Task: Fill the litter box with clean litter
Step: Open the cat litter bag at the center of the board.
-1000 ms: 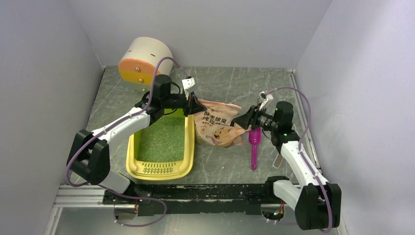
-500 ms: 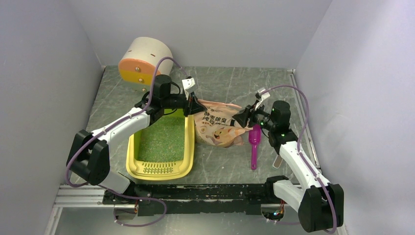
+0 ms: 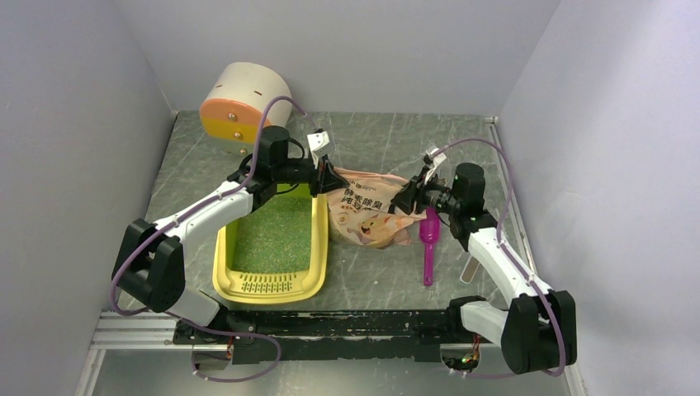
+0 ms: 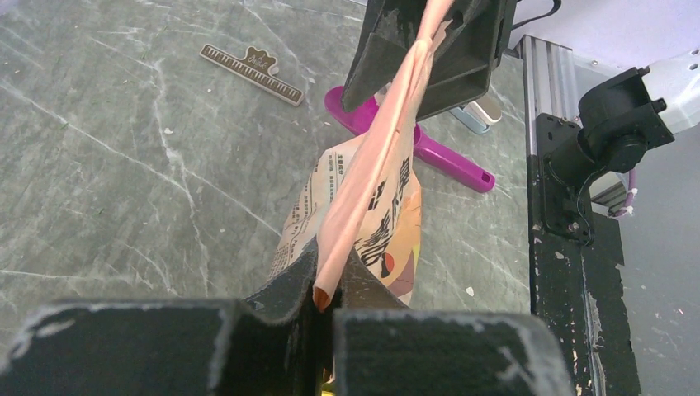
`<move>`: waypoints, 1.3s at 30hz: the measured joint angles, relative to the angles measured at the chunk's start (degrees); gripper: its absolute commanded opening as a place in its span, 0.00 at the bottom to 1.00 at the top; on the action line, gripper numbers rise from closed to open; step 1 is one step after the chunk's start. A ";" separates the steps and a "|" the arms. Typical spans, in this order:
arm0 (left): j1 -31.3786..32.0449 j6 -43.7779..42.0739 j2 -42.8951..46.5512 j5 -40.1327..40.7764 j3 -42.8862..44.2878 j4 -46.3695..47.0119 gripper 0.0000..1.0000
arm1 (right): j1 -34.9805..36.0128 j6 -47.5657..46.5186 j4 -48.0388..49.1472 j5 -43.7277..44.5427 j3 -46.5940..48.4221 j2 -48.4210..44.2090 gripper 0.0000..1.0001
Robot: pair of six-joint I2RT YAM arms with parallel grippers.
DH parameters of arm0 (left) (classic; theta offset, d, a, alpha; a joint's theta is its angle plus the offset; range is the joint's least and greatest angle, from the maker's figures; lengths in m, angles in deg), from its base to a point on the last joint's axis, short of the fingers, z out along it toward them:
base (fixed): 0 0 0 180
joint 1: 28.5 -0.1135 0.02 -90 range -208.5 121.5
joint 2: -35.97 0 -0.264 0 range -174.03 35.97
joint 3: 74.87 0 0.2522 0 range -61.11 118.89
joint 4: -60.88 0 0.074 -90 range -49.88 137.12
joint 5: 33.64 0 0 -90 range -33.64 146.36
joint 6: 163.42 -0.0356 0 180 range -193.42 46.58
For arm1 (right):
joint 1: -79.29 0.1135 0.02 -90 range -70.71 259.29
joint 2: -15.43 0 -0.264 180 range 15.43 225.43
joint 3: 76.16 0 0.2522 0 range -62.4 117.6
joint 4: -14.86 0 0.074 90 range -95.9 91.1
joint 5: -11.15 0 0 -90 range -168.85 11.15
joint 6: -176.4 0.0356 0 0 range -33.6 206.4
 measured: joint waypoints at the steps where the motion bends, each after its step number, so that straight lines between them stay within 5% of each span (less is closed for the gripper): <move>1: 0.00 0.00 0.02 0.00 0.00 -0.02 0.05 | 0.04 -0.26 0.00 -0.66 0.35 0.33 0.44; 3: 0.00 -0.02 0.20 0.07 0.00 -0.17 0.05 | 0.11 -0.74 -0.09 -1.99 1.05 0.87 0.42; 8: 0.04 -0.07 0.33 0.09 0.00 -0.44 0.05 | 0.26 -2.99 -0.50 -4.11 1.44 1.57 0.08; 11: 0.09 -0.15 0.33 0.15 0.00 -0.52 0.05 | 0.46 -4.31 -2.38 -4.96 2.75 2.40 0.00; 14: 0.09 -0.37 0.52 0.33 0.00 -0.61 0.08 | 0.55 -4.85 -4.70 -3.19 4.33 2.34 0.00; 18: 0.11 -0.74 0.72 0.24 0.00 -0.61 0.31 | 1.66 -4.55 -7.34 2.12 4.55 -1.03 0.00; 23: 0.11 -1.33 0.94 -1.03 0.09 -1.51 0.48 | 5.99 -4.83 -12.85 13.16 5.84 -6.62 0.00; 28: 0.72 -1.97 0.26 -2.75 0.74 -3.28 0.52 | 10.12 -4.96 -16.94 21.24 7.37 -8.50 0.00; 33: 3.32 -3.50 -2.21 -3.10 3.08 -4.90 0.47 | 11.34 -1.51 -18.95 25.64 9.16 -7.41 0.00; 39: 4.13 -4.66 -3.30 -0.92 3.63 -6.10 0.09 | 11.98 4.76 -19.47 29.75 10.43 -6.23 0.00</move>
